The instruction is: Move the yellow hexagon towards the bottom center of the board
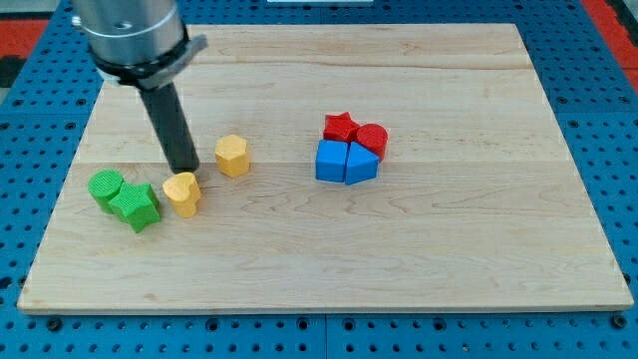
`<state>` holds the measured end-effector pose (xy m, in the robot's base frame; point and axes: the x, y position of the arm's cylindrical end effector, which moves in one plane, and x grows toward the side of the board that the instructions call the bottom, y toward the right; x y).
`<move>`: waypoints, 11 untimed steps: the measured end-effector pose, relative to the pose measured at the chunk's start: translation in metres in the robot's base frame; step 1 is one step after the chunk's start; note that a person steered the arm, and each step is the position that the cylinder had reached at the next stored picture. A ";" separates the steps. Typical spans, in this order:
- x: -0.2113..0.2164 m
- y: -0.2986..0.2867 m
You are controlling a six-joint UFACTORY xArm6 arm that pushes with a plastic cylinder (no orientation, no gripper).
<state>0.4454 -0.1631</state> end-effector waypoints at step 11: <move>0.066 0.111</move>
